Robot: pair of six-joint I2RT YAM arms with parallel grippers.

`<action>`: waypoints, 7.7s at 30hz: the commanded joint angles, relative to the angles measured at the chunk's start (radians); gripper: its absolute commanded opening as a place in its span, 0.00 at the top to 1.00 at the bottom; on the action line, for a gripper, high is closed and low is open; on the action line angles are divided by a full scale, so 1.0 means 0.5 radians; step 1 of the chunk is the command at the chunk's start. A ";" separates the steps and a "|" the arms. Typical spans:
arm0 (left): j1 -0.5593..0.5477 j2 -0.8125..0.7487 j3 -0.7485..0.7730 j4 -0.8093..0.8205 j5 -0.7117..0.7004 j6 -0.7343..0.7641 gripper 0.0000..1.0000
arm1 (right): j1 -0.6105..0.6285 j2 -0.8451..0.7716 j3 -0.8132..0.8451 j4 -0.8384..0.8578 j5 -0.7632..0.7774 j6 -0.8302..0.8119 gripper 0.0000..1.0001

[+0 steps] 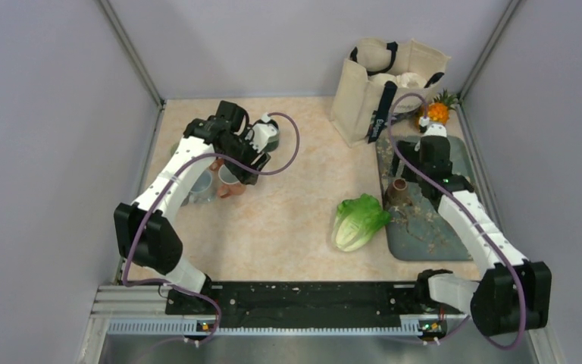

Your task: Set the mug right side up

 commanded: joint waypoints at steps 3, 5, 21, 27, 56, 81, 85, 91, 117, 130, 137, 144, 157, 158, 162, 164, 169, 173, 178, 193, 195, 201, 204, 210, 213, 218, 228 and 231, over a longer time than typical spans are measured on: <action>0.002 -0.115 -0.009 0.074 0.039 0.050 0.34 | 0.009 -0.500 -0.218 0.010 -0.604 -1.336 0.11; 0.002 -0.126 -0.009 0.065 0.045 0.063 0.34 | 0.004 -0.560 -0.231 -0.116 -0.697 -1.690 0.15; 0.002 -0.279 -0.053 0.106 0.102 0.052 0.34 | -0.107 0.049 -0.326 -0.177 -0.589 -1.853 0.30; 0.003 -0.296 -0.052 0.103 0.102 0.038 0.34 | -0.109 0.191 -0.351 -0.021 -0.479 -1.924 0.44; 0.003 -0.275 0.237 0.013 0.329 -0.144 0.29 | -0.107 -0.397 -0.177 0.337 -0.450 -1.183 1.00; -0.017 -0.215 0.358 0.901 1.613 -1.344 0.24 | 1.136 -0.038 -0.215 2.474 -0.973 0.459 1.00; -0.032 -0.206 0.320 0.904 1.625 -1.355 0.26 | 1.175 0.042 -0.173 2.524 -0.979 0.466 1.00; -0.053 -0.214 0.303 1.034 1.748 -1.497 0.42 | 1.226 0.181 -0.097 2.553 -1.004 0.477 1.00; -0.086 -0.173 0.328 0.240 -0.059 -0.496 1.00 | 1.218 -0.188 -0.191 1.100 -0.372 -0.102 0.01; -0.134 0.665 0.888 -0.067 -0.614 -0.005 1.00 | 0.563 -0.239 0.202 -0.084 -0.243 0.074 0.01; -0.191 0.962 1.025 -0.276 -0.591 0.089 1.00 | 0.319 -0.336 0.165 -0.198 -0.051 0.015 0.01; -0.221 1.190 1.054 -0.293 -0.760 0.133 1.00 | 0.261 -0.391 0.148 -0.278 0.210 -0.034 0.01; -0.221 1.201 0.942 -0.238 -0.704 0.174 0.64 | 0.138 -0.405 0.125 -0.305 0.476 -0.037 0.01; -0.218 1.184 0.944 -0.237 -0.693 0.176 0.60 | 0.127 -0.400 0.114 -0.304 0.517 -0.040 0.01; -0.219 1.087 0.952 -0.218 -0.652 0.184 0.46 | 0.011 -0.447 0.038 -0.288 0.664 -0.010 0.01; -0.218 1.027 0.962 -0.221 -0.635 0.183 0.41 | -0.093 -0.501 -0.029 -0.220 0.739 0.012 0.01; -0.220 0.829 0.970 -0.253 -0.511 0.094 0.35 | -0.586 -0.662 -0.249 0.055 0.709 0.112 0.01; -0.224 0.628 0.851 -0.298 -0.227 0.040 0.33 | -1.010 -0.709 -0.452 0.264 0.505 0.271 0.01; -0.222 0.357 0.598 -0.228 -0.147 0.022 0.32 | -1.383 -0.490 -0.449 0.302 0.309 0.300 0.01; -0.221 0.160 0.411 -0.130 -0.158 0.025 0.31 | -1.572 -0.655 -0.728 0.219 -0.412 0.734 0.04; -0.221 0.150 0.411 -0.124 -0.158 0.026 0.32 | -1.500 -0.749 -0.743 0.154 -0.455 0.844 0.04; -0.220 0.129 0.411 -0.108 -0.184 0.039 0.31 | -0.734 -0.858 -0.756 0.107 -0.167 0.980 0.04; -0.219 0.115 0.399 -0.116 -0.186 0.047 0.31 | -0.537 -0.719 -0.601 0.008 -0.226 0.751 0.04; -0.220 0.073 0.334 -0.090 -0.169 0.062 0.31 | -0.364 -0.606 -0.213 -0.513 -0.178 0.167 0.03; -0.219 0.056 0.314 -0.064 -0.142 0.065 0.31 | -0.155 -0.653 -0.138 -0.666 -0.209 0.011 0.05; -0.221 0.049 0.304 -0.049 -0.115 0.078 0.32 | 0.034 -0.531 -0.187 -0.754 -0.264 0.018 0.10; -0.220 0.003 0.279 -0.054 -0.056 0.098 0.32 | 0.041 -0.270 -0.291 -0.484 0.039 0.033 0.32; -0.221 -0.002 0.291 -0.056 -0.056 0.096 0.32 | 0.040 -0.133 -0.313 -0.353 0.004 -0.060 0.34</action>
